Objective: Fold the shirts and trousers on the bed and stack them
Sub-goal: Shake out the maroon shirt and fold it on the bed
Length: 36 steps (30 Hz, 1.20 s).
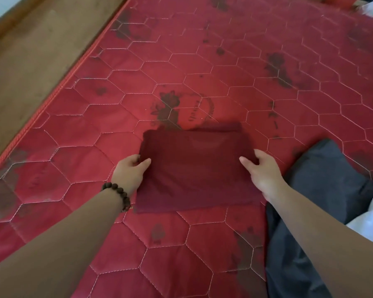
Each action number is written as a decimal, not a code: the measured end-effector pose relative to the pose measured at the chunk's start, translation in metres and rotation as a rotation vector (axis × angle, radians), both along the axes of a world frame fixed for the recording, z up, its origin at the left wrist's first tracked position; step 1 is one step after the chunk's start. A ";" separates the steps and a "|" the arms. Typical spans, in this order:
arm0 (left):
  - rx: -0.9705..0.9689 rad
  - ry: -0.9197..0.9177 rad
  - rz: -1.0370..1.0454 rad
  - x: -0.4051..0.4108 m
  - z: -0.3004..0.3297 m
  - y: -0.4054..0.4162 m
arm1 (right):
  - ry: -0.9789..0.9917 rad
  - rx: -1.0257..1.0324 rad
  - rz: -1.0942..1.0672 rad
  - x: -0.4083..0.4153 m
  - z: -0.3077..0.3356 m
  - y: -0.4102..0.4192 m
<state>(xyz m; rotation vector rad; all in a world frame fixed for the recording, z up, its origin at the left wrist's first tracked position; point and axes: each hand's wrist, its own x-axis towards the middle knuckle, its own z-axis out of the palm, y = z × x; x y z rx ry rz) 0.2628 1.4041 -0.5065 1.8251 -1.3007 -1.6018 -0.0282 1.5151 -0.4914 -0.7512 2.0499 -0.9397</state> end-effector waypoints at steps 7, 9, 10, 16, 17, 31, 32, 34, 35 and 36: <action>0.041 -0.170 0.053 0.003 -0.006 0.016 | 0.455 0.203 -0.056 0.008 -0.014 -0.020; -0.295 -0.494 -0.009 0.000 0.004 0.016 | 0.743 0.096 -0.011 0.013 -0.010 -0.019; -0.538 -0.594 -0.064 -0.006 0.014 0.017 | 0.874 -0.012 0.091 0.018 -0.009 -0.021; -0.856 -0.733 -0.824 -0.058 -0.016 0.039 | 0.949 -0.130 1.009 0.073 -0.037 -0.038; -0.801 -0.768 -0.845 -0.059 -0.025 0.041 | 0.956 -0.094 1.076 0.072 -0.043 -0.040; -0.701 -0.901 -0.769 -0.029 -0.042 0.040 | 0.826 0.091 0.760 0.026 -0.052 -0.025; -0.715 -0.900 -0.788 -0.020 -0.042 0.038 | 0.828 0.091 0.746 0.035 -0.052 -0.023; -0.737 -0.894 -0.823 0.004 -0.042 0.033 | 0.838 0.099 0.729 0.059 -0.052 -0.021; -0.743 -0.894 -0.836 0.018 -0.042 0.031 | 0.841 0.100 0.725 0.073 -0.052 -0.021; -0.747 -0.900 -0.846 0.032 -0.042 0.028 | 0.842 0.098 0.724 0.088 -0.052 -0.022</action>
